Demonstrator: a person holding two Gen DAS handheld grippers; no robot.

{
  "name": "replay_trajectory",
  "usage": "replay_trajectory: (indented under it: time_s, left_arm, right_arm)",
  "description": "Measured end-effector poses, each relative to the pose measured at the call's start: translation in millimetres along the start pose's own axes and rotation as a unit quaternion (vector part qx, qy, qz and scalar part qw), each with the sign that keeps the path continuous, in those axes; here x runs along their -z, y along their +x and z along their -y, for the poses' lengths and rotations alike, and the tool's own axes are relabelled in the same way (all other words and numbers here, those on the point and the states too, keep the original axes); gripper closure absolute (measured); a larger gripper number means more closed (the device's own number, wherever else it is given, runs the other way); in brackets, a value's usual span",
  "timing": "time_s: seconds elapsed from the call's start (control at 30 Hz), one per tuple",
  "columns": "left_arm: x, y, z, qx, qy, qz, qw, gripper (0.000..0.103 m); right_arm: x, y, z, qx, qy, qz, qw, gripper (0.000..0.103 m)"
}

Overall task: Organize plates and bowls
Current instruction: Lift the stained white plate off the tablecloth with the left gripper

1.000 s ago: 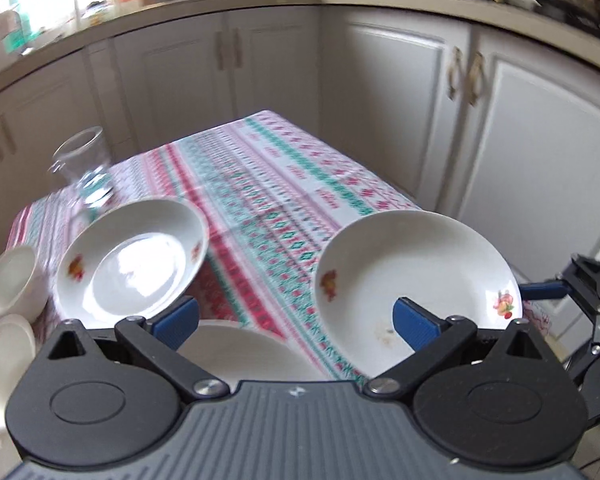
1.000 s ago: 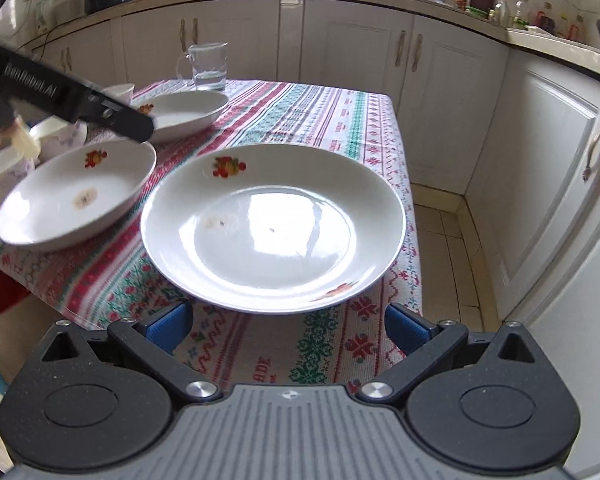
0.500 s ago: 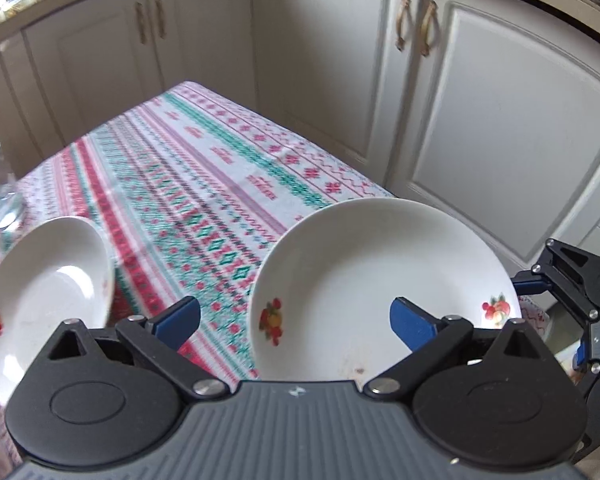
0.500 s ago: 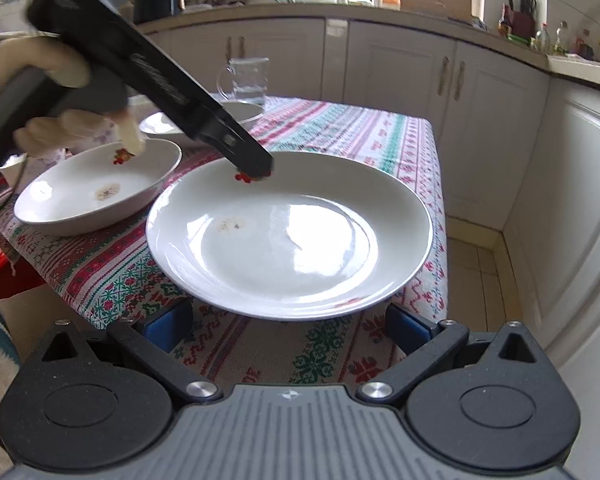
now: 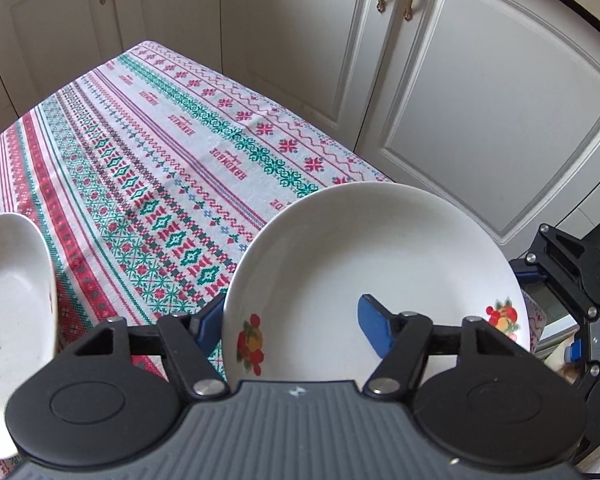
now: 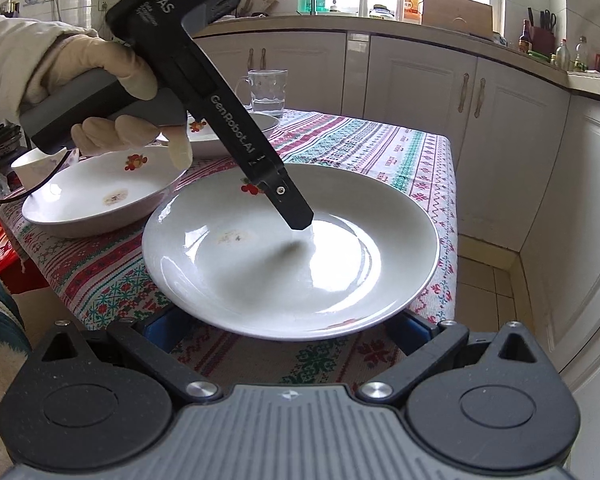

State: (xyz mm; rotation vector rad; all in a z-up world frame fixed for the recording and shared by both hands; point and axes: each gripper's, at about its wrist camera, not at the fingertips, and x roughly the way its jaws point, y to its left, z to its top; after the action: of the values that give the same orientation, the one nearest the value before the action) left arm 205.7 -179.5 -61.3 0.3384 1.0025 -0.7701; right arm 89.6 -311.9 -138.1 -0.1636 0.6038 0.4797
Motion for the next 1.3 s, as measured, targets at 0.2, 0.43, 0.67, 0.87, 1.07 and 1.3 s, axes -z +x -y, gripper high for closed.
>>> replay_trajectory:
  time_s: [0.2,0.43,0.67,0.87,1.07,1.3]
  left_arm:
    - [-1.7,2.5,-2.5,0.009,-0.004,-0.007,0.9999,0.035]
    - [-1.5,1.7,-2.7,0.015,-0.004,-0.005,0.9999,0.035]
    - [-5.9,-6.4,-7.8,0.018,-0.009,0.007,0.9998,0.035]
    - [-18.8,-7.8,-18.9,0.019,-0.012,0.022,0.9995,0.035]
    - [-33.1,-2.0,-32.8,0.015,-0.018,0.032,0.9992,0.035]
    - [-43.3,11.3,-48.3,0.006,-0.028,0.032,0.9991,0.035]
  right_arm:
    - [-1.8,-0.1,-1.1,0.001,-0.002,-0.007,1.0,0.0]
    - [-6.9,2.0,-2.1,0.005,-0.001,-0.023,1.0,0.0]
    - [-14.3,3.1,-2.8,0.013,-0.01,-0.033,0.999,0.0]
    - [-27.8,9.2,5.2,0.013,-0.019,-0.038,0.999,0.0]
    - [-41.3,26.2,16.5,0.017,-0.026,-0.052,0.998,0.0]
    - [-49.4,43.9,29.8,0.009,-0.02,-0.056,0.998,0.0]
